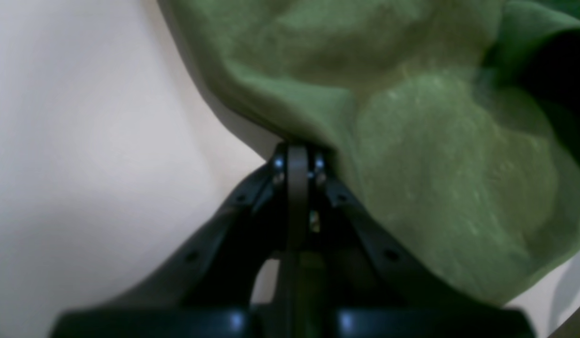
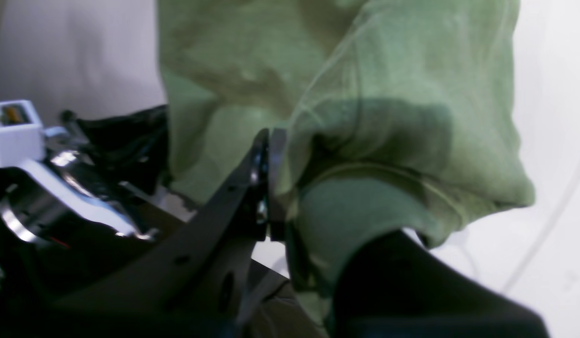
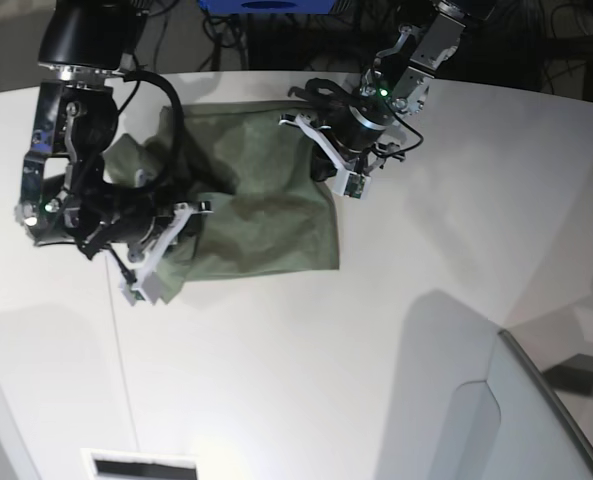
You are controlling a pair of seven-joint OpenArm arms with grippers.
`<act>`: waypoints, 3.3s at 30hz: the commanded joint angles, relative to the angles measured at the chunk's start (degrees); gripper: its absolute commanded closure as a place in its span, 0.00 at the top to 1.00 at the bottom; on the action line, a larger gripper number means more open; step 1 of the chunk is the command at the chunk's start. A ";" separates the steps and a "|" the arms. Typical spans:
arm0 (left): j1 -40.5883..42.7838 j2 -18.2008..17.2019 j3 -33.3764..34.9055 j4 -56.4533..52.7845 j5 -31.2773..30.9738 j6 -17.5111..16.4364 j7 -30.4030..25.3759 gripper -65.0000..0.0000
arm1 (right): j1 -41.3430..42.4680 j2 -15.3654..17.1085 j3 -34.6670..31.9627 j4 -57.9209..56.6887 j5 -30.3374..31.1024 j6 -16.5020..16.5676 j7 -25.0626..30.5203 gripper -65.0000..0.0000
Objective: Layout the t-shirt on the table in an organized manner, then fold the t-shirt properly
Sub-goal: 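Fold the held end over the folded half with the right gripper, then press and smooth the folded stack with the right gripper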
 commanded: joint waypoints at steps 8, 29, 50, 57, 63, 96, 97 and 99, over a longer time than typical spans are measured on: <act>0.16 -0.02 -0.05 0.47 0.21 -0.18 2.06 0.00 | 0.34 -1.31 -6.93 0.44 0.84 -2.98 4.28 0.00; 0.78 -3.98 -0.32 6.80 -0.05 0.00 2.06 0.00 | -0.18 -1.31 -12.38 -5.54 0.84 -6.50 10.26 0.00; 1.75 -5.83 -0.32 6.72 -0.05 0.00 2.14 0.00 | 0.43 -1.67 -19.50 -9.32 0.93 -16.17 12.89 0.00; 3.42 -7.15 -2.69 7.15 -0.05 0.00 2.14 0.00 | 0.87 -1.67 -19.59 -11.17 0.93 -16.43 15.00 0.00; 8.87 -7.32 -14.12 11.02 0.47 0.00 2.06 0.00 | 0.87 -1.67 -19.59 -11.17 0.93 -16.43 15.18 0.00; 19.07 -9.61 -32.14 16.03 0.30 -0.18 2.06 0.00 | 13.00 -1.58 -42.01 -23.91 17.54 -16.70 19.66 0.39; 19.07 -9.61 -32.85 15.51 0.21 -0.18 2.06 0.00 | 13.09 -1.40 -42.01 -23.47 17.54 -17.49 19.49 0.39; 19.07 -9.61 -33.81 14.54 0.12 -0.18 2.06 0.00 | 12.83 -0.52 -42.01 -21.10 17.28 -19.51 19.49 0.39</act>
